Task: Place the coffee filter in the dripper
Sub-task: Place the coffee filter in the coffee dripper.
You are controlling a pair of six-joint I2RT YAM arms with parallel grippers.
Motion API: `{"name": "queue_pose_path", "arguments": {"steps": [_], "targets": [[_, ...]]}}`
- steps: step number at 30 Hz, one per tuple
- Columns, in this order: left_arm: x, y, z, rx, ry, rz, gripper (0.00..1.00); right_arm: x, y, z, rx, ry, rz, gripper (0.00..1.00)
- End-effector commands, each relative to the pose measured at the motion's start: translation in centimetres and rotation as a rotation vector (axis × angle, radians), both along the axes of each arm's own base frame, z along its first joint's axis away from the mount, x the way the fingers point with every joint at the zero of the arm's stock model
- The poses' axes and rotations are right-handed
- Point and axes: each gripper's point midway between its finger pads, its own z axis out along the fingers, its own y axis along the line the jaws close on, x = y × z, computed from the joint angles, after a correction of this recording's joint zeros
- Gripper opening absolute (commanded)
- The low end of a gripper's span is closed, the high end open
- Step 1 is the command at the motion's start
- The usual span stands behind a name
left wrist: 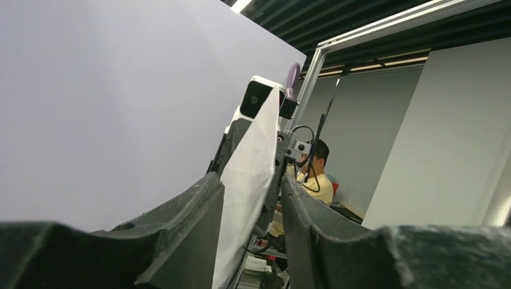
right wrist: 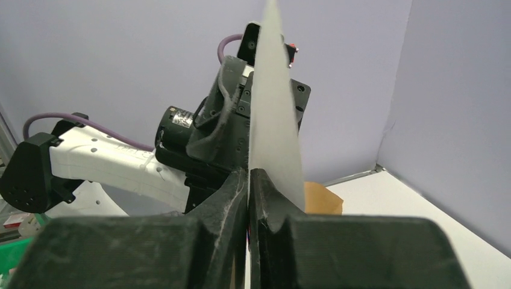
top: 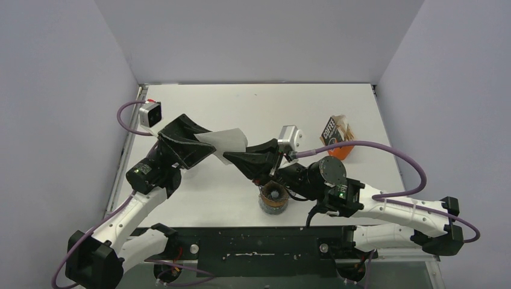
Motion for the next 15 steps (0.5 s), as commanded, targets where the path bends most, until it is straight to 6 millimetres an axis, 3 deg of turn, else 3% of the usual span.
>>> {"name": "queue_pose_path", "arguments": {"steps": [1,6,15], "targets": [[-2.4,0.6,0.7,-0.016,-0.159,0.042,0.44,1.0,-1.9,2.0,0.031,0.0,-0.08,0.0],[-0.6,-0.7,-0.5,0.08,-0.13,0.102,0.57,1.7,-2.8,0.9,-0.053,0.015,-0.129,0.0],[4.1,-3.1,-4.6,0.3,0.008,0.185,0.65,2.8,-5.6,-0.8,-0.264,0.003,-0.23,0.0]]}}
